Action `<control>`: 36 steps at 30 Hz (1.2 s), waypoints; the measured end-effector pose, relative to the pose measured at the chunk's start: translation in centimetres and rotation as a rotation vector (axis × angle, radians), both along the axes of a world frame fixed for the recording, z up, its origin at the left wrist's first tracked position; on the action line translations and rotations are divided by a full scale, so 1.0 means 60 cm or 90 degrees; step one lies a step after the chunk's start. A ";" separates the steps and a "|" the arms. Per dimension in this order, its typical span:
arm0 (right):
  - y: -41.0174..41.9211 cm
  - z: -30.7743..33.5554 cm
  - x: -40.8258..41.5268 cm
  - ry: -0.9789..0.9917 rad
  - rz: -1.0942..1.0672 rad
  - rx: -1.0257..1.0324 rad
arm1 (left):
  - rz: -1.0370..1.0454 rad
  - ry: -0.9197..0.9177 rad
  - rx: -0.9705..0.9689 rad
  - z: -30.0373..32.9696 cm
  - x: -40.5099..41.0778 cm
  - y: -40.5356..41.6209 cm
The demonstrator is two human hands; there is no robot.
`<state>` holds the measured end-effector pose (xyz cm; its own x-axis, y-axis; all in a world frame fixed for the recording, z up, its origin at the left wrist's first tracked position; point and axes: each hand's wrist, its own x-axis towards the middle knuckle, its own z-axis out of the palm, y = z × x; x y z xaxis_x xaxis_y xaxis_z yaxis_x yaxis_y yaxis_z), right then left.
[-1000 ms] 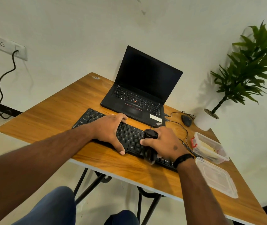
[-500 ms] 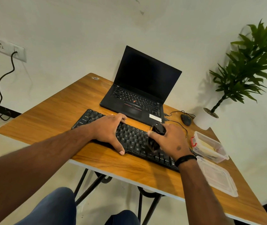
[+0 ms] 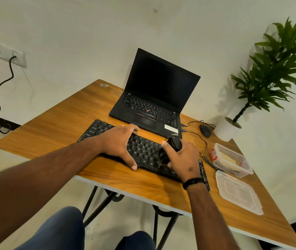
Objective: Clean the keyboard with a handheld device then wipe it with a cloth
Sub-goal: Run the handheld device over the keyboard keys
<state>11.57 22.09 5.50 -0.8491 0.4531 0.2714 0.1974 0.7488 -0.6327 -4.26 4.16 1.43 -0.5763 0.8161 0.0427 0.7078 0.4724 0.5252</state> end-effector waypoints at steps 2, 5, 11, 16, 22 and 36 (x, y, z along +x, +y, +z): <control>0.016 0.003 0.002 -0.006 -0.014 0.022 | 0.002 0.000 0.001 -0.002 0.000 0.000; -0.004 0.001 -0.003 -0.019 0.092 -0.046 | 0.008 0.003 -0.001 -0.004 -0.002 0.001; 0.006 0.004 -0.022 0.005 0.008 -0.022 | 0.005 -0.002 0.001 0.000 0.000 0.001; -0.039 -0.004 -0.035 -0.032 0.176 -0.072 | 0.005 0.000 -0.008 0.001 0.000 0.004; 0.015 0.009 -0.055 -0.070 -0.034 0.118 | 0.004 -0.001 0.003 -0.001 0.001 0.003; -0.001 -0.008 -0.076 -0.011 0.101 0.053 | 0.006 0.004 0.004 -0.003 0.000 0.003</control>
<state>7.00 22.04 5.05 -0.9133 0.2889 0.2870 0.0825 0.8215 -0.5643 -4.29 4.33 1.24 -0.5838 0.8102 0.0520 0.7068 0.4757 0.5235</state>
